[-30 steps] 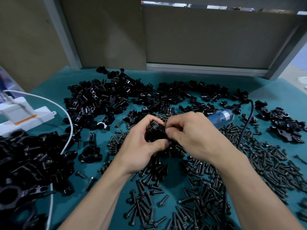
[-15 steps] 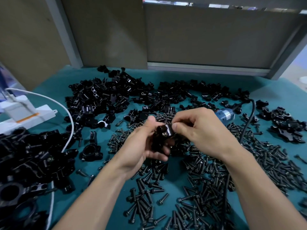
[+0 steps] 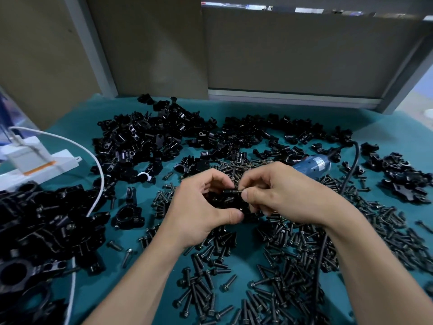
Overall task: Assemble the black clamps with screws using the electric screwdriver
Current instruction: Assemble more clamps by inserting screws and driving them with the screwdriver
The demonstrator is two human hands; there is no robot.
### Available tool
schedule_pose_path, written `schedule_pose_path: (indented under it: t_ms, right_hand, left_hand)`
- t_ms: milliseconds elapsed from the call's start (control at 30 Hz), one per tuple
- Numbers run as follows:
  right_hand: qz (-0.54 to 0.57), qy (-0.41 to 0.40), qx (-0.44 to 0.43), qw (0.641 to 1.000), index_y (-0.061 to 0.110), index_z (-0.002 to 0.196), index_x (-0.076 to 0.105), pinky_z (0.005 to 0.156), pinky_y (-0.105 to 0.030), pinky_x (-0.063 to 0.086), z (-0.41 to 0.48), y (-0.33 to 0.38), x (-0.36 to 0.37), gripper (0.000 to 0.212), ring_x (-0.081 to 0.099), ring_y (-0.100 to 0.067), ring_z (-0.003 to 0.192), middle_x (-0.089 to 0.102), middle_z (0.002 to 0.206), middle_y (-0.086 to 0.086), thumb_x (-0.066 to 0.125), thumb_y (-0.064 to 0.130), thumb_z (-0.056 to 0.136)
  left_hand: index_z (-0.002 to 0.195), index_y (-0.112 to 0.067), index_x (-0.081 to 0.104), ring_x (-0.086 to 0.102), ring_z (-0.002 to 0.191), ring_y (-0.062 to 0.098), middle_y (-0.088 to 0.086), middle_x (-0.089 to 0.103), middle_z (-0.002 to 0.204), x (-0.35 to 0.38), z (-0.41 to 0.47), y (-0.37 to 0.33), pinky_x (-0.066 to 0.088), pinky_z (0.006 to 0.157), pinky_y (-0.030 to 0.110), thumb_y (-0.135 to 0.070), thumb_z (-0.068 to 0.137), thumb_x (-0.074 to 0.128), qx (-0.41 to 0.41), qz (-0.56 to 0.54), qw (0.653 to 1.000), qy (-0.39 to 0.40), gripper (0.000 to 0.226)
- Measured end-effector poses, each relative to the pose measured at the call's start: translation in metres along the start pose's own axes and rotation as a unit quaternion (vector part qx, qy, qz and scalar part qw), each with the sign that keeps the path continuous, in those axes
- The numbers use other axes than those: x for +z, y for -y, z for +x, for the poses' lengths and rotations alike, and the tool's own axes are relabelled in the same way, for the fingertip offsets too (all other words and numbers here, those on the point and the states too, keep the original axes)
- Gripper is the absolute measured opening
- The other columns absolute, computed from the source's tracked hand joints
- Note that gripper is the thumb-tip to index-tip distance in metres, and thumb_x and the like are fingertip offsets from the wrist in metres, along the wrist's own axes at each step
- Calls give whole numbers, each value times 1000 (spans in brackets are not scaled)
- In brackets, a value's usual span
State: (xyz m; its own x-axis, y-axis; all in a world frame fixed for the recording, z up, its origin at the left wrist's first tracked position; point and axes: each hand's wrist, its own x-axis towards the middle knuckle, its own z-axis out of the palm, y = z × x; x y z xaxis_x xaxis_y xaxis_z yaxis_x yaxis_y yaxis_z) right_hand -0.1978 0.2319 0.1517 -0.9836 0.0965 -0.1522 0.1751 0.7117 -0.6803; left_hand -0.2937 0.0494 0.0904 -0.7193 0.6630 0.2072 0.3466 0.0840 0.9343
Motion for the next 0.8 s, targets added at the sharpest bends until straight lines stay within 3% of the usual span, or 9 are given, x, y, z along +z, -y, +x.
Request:
schedule_pose_path:
  t_ms: [133,233,367,400,467,533,667,733,800]
  right_hand:
    - [9,25,5,1000,18,78,68,53,-25,42,-3,-1,1,29,53,-10,52,71,67,-1,59,28,104]
    - [65,-2,-7,998,13,76,66,51,-23,38,-5,-1,3,41,46,-10,48,69,62,-4,52,37,107]
    - [91,-44,-6,995,16,66,66,56,-33,34,-2,-2,5,45,41,-21,52,60,53,-1,57,35,106]
    - [115,-48,-6,992,17,65,68,59,-37,33,-1,-2,6,43,40,-23,54,57,52,-2,60,31,105]
    - [174,-45,-7,984,19,68,74,63,-42,31,-2,-2,6,34,41,-26,59,58,55,-8,67,22,100]
    - [189,-36,-10,981,17,75,78,63,-42,36,-4,1,5,23,48,-26,61,66,64,-18,71,15,97]
    - [22,-189,-31,981,28,78,80,63,-34,54,-1,9,11,14,60,-10,58,71,65,6,83,17,86]
    - [-43,-268,-64,960,30,77,79,58,-19,49,-1,16,13,16,62,-7,62,69,65,12,86,16,81]
    - [-81,-250,-58,963,29,74,76,56,-13,46,-3,18,7,18,62,-1,62,68,66,17,87,16,78]
  left_hand:
    - [96,-35,69,73,87,12,-8,76,92,-3,1,-2,58,79,28,-29,54,101,-12,19,999,42,53]
    - [106,-36,68,73,100,12,-9,77,102,-3,1,-3,57,91,32,-32,51,103,-8,34,996,80,65]
    - [110,-35,64,71,109,13,-10,76,107,6,-3,-4,52,100,34,-44,58,96,9,22,998,50,62]
    - [110,-34,64,72,105,13,-8,76,104,7,-5,-4,54,96,34,-45,61,94,13,18,999,46,58]
    - [103,-31,68,74,74,14,0,78,89,9,-8,-7,57,67,29,-43,70,88,12,-59,997,44,41]
    - [95,-24,71,55,42,15,12,75,75,7,-7,-10,42,41,22,-44,76,82,-16,-163,986,34,29]
    - [89,-14,72,47,35,10,20,74,75,1,-2,-11,28,31,15,-60,83,75,-111,-264,958,8,47]
    - [82,-21,77,49,40,8,16,75,76,-1,-1,-11,29,33,14,-68,81,69,-136,-286,948,-2,47]
    - [79,-24,78,54,48,9,13,76,83,-1,0,-11,35,39,15,-63,78,70,-137,-308,941,-9,40]
